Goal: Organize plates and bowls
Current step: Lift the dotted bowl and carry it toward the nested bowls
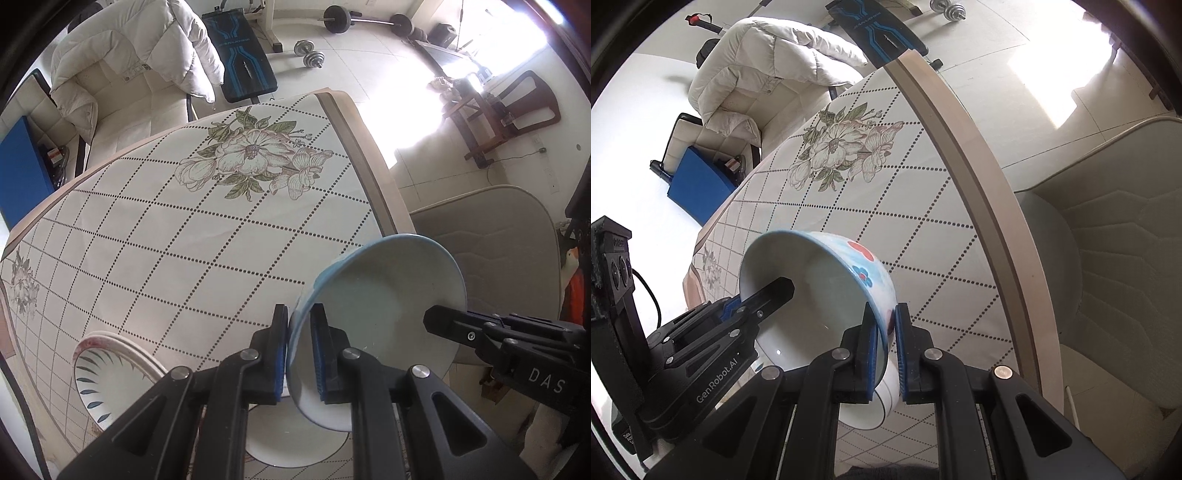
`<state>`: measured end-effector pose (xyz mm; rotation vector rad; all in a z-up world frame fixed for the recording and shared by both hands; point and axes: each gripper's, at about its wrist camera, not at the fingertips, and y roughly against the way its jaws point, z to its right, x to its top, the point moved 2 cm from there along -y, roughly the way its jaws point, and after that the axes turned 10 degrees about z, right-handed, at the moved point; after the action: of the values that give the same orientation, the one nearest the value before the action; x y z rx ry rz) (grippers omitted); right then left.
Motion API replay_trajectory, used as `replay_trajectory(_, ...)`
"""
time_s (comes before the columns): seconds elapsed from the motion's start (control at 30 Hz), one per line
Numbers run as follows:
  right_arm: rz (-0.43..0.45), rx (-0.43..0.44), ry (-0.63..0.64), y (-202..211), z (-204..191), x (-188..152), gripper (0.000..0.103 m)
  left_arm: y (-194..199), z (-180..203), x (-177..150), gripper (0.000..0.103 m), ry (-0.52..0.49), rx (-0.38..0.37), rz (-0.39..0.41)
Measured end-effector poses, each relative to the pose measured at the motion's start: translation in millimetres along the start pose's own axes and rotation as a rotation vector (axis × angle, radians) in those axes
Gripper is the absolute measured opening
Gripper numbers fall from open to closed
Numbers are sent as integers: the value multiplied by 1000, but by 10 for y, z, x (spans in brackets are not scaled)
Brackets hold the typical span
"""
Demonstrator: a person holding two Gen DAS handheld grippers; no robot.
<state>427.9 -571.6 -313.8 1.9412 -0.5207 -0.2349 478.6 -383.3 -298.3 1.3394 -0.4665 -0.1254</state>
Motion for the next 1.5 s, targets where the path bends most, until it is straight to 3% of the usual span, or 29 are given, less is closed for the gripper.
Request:
replay_trajectory(0.3,-37,9,31,51,-166,-677,11,249,-185,-633,10,45,-10,-20)
replay_trajectory(0.6,-102,0,64,-205,-270,-1181,11,146,-421,-1140,10,104,6,-70)
replay_trajectory(0.9,-136,-32,73,-432,-256,-1299,11,-23,-500,-1286,10,127,15,-110)
replay_trajectory(1.5,-175,-92,108,-673,-315,-1219,11,-180,-487,-1309,10,130,25,-154)
